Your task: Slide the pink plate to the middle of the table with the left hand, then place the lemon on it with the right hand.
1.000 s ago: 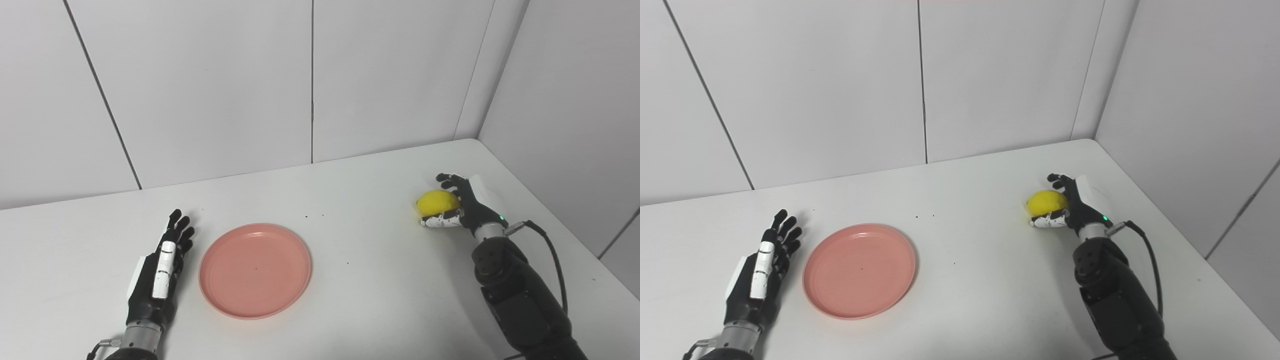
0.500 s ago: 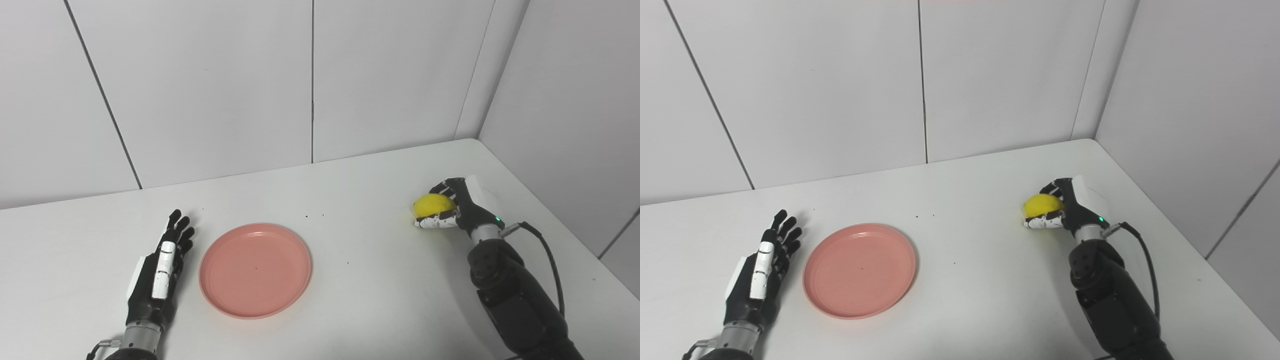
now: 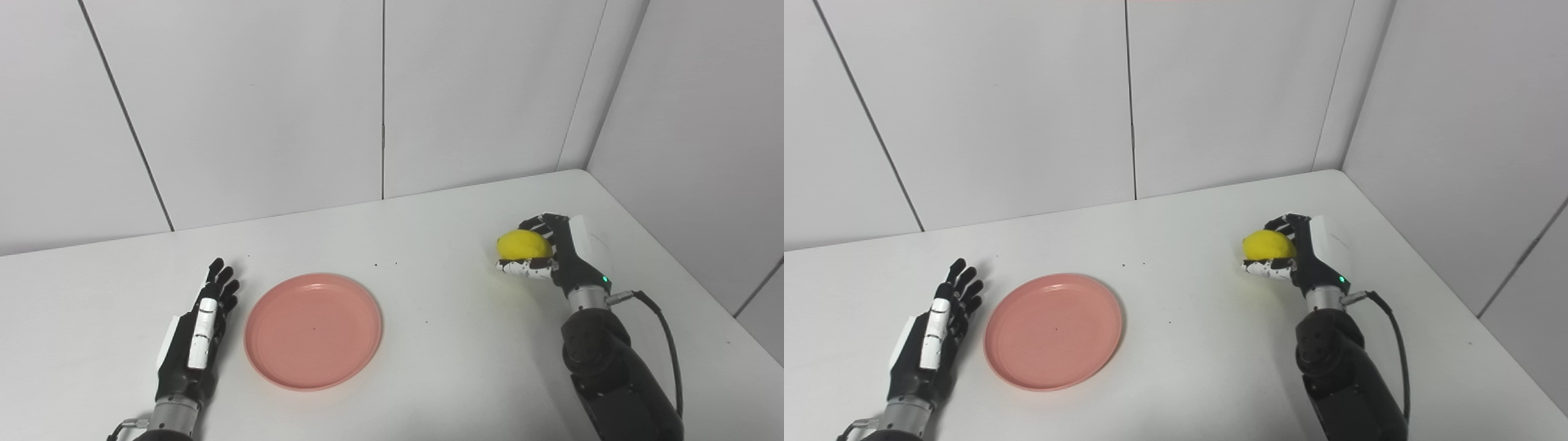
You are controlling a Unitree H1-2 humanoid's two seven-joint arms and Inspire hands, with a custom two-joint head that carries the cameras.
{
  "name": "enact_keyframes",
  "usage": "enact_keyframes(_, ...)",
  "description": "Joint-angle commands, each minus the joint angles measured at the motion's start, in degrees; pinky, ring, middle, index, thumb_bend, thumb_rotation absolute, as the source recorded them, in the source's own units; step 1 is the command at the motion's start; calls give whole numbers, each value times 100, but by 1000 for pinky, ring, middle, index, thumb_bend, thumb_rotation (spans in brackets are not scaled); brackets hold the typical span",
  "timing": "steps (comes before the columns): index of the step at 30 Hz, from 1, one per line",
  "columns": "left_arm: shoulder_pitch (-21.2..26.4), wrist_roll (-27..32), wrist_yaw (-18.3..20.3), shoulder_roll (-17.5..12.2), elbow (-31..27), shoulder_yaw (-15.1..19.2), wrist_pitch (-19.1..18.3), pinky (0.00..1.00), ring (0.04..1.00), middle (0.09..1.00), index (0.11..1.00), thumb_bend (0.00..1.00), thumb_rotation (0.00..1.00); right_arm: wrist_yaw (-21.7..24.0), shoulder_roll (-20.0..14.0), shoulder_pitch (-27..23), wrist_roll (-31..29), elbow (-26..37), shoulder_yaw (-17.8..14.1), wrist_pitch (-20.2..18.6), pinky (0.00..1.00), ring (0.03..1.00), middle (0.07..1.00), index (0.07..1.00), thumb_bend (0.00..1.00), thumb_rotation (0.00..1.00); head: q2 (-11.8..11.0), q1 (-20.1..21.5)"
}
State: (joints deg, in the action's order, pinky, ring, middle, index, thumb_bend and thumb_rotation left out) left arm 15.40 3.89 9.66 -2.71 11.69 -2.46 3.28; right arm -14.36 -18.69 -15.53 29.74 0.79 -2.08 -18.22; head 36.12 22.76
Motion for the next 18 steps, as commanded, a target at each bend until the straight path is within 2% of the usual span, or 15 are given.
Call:
enact_keyframes(1, -106, -67, -76, 51, -35, -41, 70, 974, 961, 981, 986, 595, 1000, -125, 44, -110, 13, 432, -27, 343, 191, 444, 464, 503, 519, 0, 3, -49)
enact_keyframes(8, -145, -177, -192, 155, -82, -45, 145, 952, 951, 972, 975, 588, 1000, 100, 364, -171, -5, 1080, 306, 551, 202, 445, 454, 511, 517, 0, 45, -335)
enact_keyframes(15, -158, -361, -366, 294, -82, -72, 166, 943, 942, 963, 962, 629, 1000, 417, 604, -335, 110, 1375, 679, 547, 215, 445, 437, 518, 516, 0, 36, -649)
enact_keyframes(17, -173, -491, -468, 323, -111, -94, 149, 939, 936, 956, 953, 626, 1000, 490, 662, -407, 112, 1335, 788, 628, 292, 394, 480, 532, 512, 0, 35, -732)
enact_keyframes(18, -180, -537, -506, 334, -116, -102, 162, 938, 934, 954, 950, 623, 1000, 500, 705, -446, 134, 1305, 843, 647, 296, 384, 483, 535, 511, 0, 33, -745)
